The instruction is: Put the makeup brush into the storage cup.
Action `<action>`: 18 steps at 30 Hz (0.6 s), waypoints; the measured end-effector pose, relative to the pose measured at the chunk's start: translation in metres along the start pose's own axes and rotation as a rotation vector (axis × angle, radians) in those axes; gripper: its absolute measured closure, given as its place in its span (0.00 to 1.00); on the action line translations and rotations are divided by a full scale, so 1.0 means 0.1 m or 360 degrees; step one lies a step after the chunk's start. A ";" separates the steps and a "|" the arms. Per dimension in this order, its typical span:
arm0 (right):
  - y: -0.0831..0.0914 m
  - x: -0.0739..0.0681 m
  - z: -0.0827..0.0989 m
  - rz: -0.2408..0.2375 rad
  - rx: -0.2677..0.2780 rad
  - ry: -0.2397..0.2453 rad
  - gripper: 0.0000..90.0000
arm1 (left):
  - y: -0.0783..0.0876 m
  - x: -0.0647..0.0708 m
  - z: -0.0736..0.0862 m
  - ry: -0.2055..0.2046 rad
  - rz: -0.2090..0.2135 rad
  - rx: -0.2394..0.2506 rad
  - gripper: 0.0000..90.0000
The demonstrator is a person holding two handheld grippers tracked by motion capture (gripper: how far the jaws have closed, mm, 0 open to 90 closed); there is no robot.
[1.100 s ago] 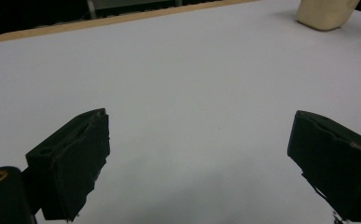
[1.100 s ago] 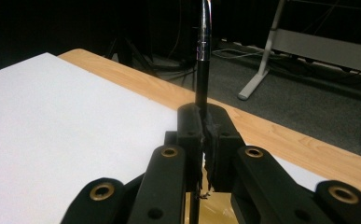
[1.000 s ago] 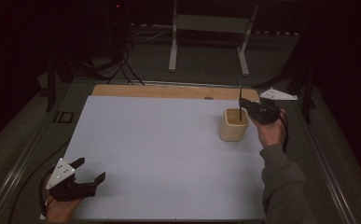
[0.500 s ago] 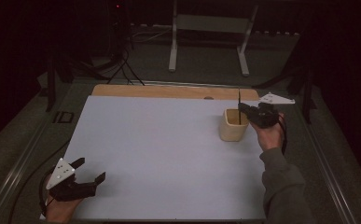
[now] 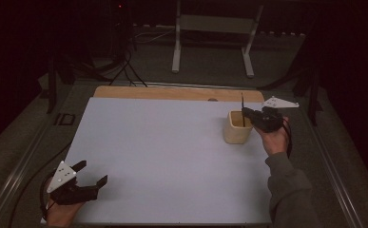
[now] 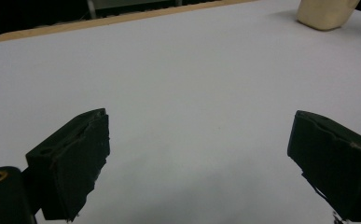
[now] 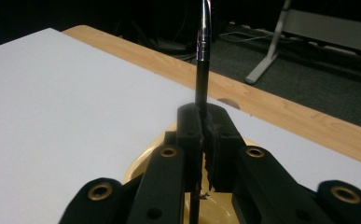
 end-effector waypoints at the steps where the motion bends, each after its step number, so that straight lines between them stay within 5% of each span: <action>1: 0.00 -0.01 0.00 -0.0027 0.0008 -0.0010 0.76 | 0.00 0.00 0.00 0.0000 0.0001 0.0002 0.08; 4: -0.02 -0.05 -0.01 -0.0123 0.0040 -0.0065 0.32 | 0.00 0.00 0.00 0.0001 0.0000 0.0000 0.08; 5: -0.02 -0.05 -0.01 -0.0123 0.0040 -0.0065 0.32 | 0.00 0.00 0.00 0.0001 0.0000 0.0000 0.08; 6: -0.03 -0.05 0.00 -0.0080 0.0001 -0.0055 0.13 | 0.00 0.00 0.00 0.0000 0.0001 0.0000 0.08; 18: -0.01 -0.06 0.00 -0.0079 -0.0019 -0.0021 0.11 | 0.00 0.00 0.00 0.0001 0.0001 0.0002 0.08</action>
Point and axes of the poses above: each handheld gripper's, and its own axes: y roughly backward along the jaws, z roughly out of its underside, x roughly to its right, the point moved 7 cm from there along -y, roughly forward along the jaws, and after that the axes turned 14 degrees about y, right-handed, at the moved point
